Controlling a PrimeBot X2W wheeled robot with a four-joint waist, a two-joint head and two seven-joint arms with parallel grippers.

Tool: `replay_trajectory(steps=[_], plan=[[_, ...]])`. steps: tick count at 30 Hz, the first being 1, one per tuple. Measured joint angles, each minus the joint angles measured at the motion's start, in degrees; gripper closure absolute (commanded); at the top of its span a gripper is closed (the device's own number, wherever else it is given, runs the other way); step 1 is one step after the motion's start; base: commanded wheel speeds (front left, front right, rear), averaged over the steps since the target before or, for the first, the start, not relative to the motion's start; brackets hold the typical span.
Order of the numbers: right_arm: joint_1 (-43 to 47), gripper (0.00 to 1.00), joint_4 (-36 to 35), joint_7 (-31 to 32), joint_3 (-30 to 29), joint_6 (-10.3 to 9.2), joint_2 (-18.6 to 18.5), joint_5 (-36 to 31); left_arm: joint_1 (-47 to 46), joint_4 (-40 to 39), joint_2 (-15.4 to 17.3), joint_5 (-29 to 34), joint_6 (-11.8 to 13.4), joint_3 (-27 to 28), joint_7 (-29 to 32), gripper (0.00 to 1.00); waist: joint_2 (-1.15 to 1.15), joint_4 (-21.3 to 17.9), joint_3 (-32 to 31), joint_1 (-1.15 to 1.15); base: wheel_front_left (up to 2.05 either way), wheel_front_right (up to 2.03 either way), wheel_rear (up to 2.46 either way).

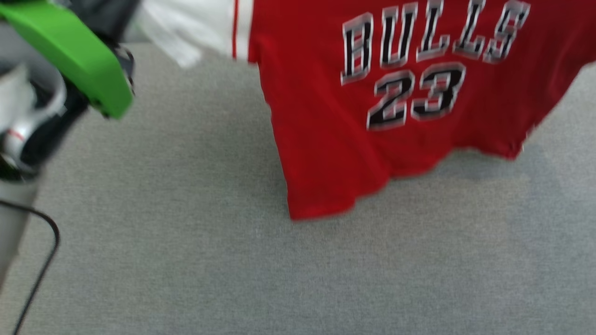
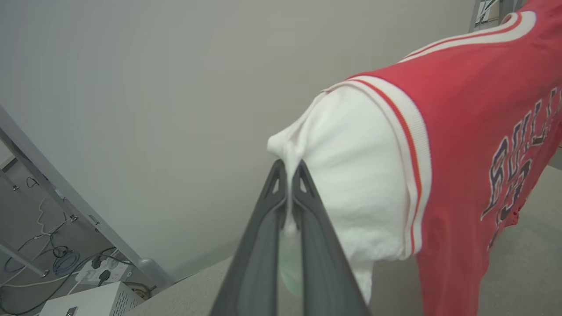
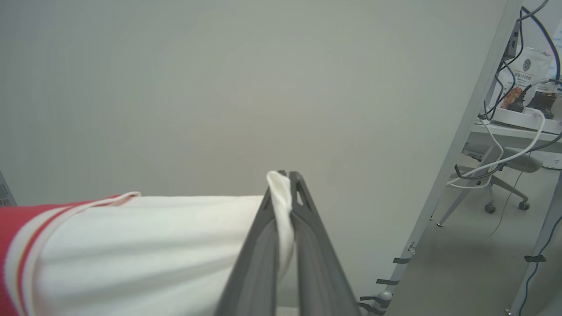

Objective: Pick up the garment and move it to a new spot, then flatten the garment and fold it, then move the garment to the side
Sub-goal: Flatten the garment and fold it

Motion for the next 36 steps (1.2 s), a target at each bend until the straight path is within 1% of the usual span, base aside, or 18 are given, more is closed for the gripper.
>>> replay_trajectory(steps=[5,9,14,17,18,19,23,27,29,33,36], plan=[[-11.49,1.00,8.14,-4.75,2.86,0.02,1.27,-3.86,-11.77,7.06,-0.15,1.43,-2.40,0.09,-0.60,1.00,0.00,-0.57,5.47,0.00,0.00,0.00,0.00],[-21.62,1.00,16.34,-9.80,3.74,0.03,3.85,-7.56,-22.43,14.57,-1.47,3.58,-3.59,-1.05,-3.10,1.00,0.00,-1.01,10.05,0.01,0.00,0.00,0.00],[-33.07,1.00,26.05,-17.13,2.05,0.07,7.68,-12.10,-35.23,24.28,-3.58,7.02,-4.26,-2.20,-9.18,1.00,0.00,-1.50,15.43,0.01,0.00,0.00,0.00],[-38.34,1.00,31.42,-21.81,-0.52,0.07,9.70,-15.08,-41.13,29.84,-5.20,8.87,-4.44,-2.96,-13.83,1.00,0.00,-1.75,18.32,0.01,0.00,0.00,0.00],[-40.23,1.00,33.41,-23.83,-2.08,0.07,10.42,-16.19,-43.40,32.17,-5.83,9.33,-4.46,-3.20,-15.93,1.00,0.00,-1.83,19.47,0.02,0.00,0.00,0.00],[-43.98,1.00,37.82,-28.17,-4.97,0.07,12.11,-18.38,-47.77,37.00,-7.17,10.34,-4.50,-3.89,-20.45,1.00,0.00,-1.98,21.82,0.02,0.00,0.00,0.00],[-46.46,1.00,42.11,-32.62,-5.77,0.07,13.80,-20.48,-50.15,41.90,-8.08,11.16,-4.50,-5.41,-26.15,1.00,0.00,-2.07,24.12,0.02,0.00,0.00,0.00],[-46.81,1.00,46.51,-34.50,-5.78,0.07,15.05,-20.41,-50.15,46.13,-8.81,10.43,-4.50,-7.61,-31.16,1.00,0.00,-1.96,25.55,0.02,0.00,0.00,0.00],[-46.77,1.00,48.41,-35.12,-5.87,0.05,15.37,-19.84,-49.70,47.64,-9.16,8.86,-4.50,-9.04,-33.43,1.00,0.00,-1.69,25.72,0.02,0.00,0.00,0.00],[-45.10,1.00,50.03,-36.28,-4.63,0.05,16.00,-18.18,-46.42,48.57,-9.13,6.53,-4.49,-12.24,-36.89,1.00,0.00,-1.51,25.21,0.01,0.00,0.00,0.00],[-40.77,1.00,50.69,-36.42,-2.43,0.03,16.59,-15.90,-41.66,48.92,-9.11,4.05,-4.49,-14.48,-38.21,1.00,0.00,-1.28,24.18,0.01,0.00,0.00,0.00]])
